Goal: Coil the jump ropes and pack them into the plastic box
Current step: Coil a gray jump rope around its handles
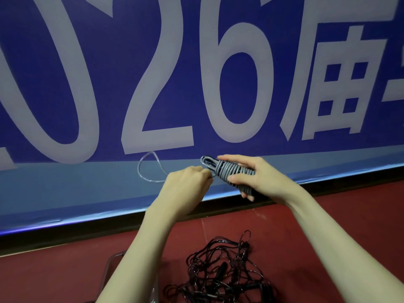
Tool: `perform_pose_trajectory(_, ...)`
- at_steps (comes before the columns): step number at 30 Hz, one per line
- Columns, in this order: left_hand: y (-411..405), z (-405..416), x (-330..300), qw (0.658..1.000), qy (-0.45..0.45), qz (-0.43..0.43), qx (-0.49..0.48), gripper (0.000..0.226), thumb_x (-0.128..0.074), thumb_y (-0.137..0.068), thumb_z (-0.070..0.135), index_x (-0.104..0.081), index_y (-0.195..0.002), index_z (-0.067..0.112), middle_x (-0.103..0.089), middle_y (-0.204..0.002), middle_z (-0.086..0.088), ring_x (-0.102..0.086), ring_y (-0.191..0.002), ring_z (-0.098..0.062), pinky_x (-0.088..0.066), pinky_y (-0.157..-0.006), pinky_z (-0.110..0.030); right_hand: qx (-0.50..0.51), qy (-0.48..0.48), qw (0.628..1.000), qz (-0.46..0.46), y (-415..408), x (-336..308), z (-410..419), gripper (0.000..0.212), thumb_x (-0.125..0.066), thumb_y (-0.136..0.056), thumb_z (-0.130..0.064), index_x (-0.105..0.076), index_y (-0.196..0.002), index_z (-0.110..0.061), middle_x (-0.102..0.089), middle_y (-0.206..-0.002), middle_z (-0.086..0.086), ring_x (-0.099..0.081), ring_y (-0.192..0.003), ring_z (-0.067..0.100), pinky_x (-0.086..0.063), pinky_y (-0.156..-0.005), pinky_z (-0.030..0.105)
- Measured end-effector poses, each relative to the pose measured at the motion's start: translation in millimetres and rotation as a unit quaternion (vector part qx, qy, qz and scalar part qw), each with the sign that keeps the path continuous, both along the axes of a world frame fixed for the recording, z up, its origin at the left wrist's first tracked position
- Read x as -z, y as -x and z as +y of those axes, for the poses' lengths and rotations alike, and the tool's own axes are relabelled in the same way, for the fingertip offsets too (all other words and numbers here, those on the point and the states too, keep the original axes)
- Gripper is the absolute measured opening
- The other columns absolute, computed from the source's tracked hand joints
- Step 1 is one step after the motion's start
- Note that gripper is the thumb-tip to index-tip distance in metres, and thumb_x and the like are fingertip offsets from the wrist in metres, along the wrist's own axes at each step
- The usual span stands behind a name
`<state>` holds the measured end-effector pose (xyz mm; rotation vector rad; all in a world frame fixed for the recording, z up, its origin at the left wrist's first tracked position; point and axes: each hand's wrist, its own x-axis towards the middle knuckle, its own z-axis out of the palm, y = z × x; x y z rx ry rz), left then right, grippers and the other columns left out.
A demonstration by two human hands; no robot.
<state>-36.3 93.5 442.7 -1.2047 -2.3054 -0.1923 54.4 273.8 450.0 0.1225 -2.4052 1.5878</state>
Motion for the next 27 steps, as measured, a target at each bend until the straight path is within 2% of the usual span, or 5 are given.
perform_pose_trajectory(8, 12.0, -7.1, -12.7, 0.983, -0.039, 0.090, 0.157, 0.018, -0.059, -0.082, 0.032, -0.064, -0.078, 0.015, -0.061, -0.070, 0.004, -0.051, -0.065, -0.021, -0.034, -0.065, -0.033, -0.040, 0.053, 0.996, -0.066, -6.0, -1.4, -3.2, 0.042, -0.063, -0.089, -0.001, -0.064, -0.123, -0.027, -0.066, -0.068, 0.003, -0.052, -0.043, 0.020, -0.043, -0.039, 0.024)
perform_pose_trajectory(14, 6.0, -15.6, -13.4, 0.974, -0.130, -0.007, 0.185, 0.035, -0.078, -0.071, 0.037, -0.047, -0.082, 0.025, -0.052, -0.074, 0.011, -0.042, -0.076, -0.019, -0.033, -0.070, -0.025, -0.097, 0.081, 0.985, -0.117, -15.1, -5.8, -0.9, 0.043, -0.063, -0.087, 0.000, -0.064, -0.125, -0.019, -0.066, -0.064, 0.007, -0.051, -0.039, 0.019, -0.040, -0.036, 0.022)
perform_pose_trajectory(18, 0.8, -20.9, -17.0, 0.961, -0.190, -0.084, 0.184, 0.043, -0.087, -0.059, 0.035, -0.054, -0.080, 0.018, -0.054, -0.071, 0.004, -0.039, -0.077, -0.009, -0.033, -0.068, -0.019, -0.127, 0.087, 0.981, -0.121, -18.3, -9.1, -2.4, 0.046, -0.072, -0.074, -0.009, -0.069, -0.118, -0.023, -0.065, -0.062, 0.011, -0.051, -0.037, 0.019, -0.041, -0.034, 0.020)
perform_pose_trajectory(23, -2.4, -22.4, -18.0, 0.854, -0.260, -0.373, 0.253, 0.030, -0.080, -0.067, 0.014, -0.052, -0.076, 0.015, -0.055, -0.061, 0.005, -0.044, -0.056, -0.010, -0.038, -0.053, -0.022, -0.156, 0.100, 0.976, -0.114, -19.9, -11.2, -2.0, 0.045, -0.070, -0.073, -0.009, -0.071, -0.117, -0.020, -0.064, -0.061, 0.012, -0.051, -0.036, 0.019, -0.040, -0.033, 0.020)
perform_pose_trajectory(27, -0.5, -21.7, -14.1, 0.776, -0.266, -0.486, 0.301, 0.014, -0.067, -0.078, 0.012, -0.053, -0.079, 0.011, -0.058, -0.063, 0.006, -0.050, -0.055, -0.007, -0.041, -0.056, -0.018, -0.175, 0.110, 0.972, -0.112, -18.7, -8.1, -3.8, 0.045, -0.072, -0.070, -0.009, -0.073, -0.114, -0.019, -0.060, -0.059, 0.013, -0.051, -0.035, 0.020, -0.039, -0.032, 0.019)
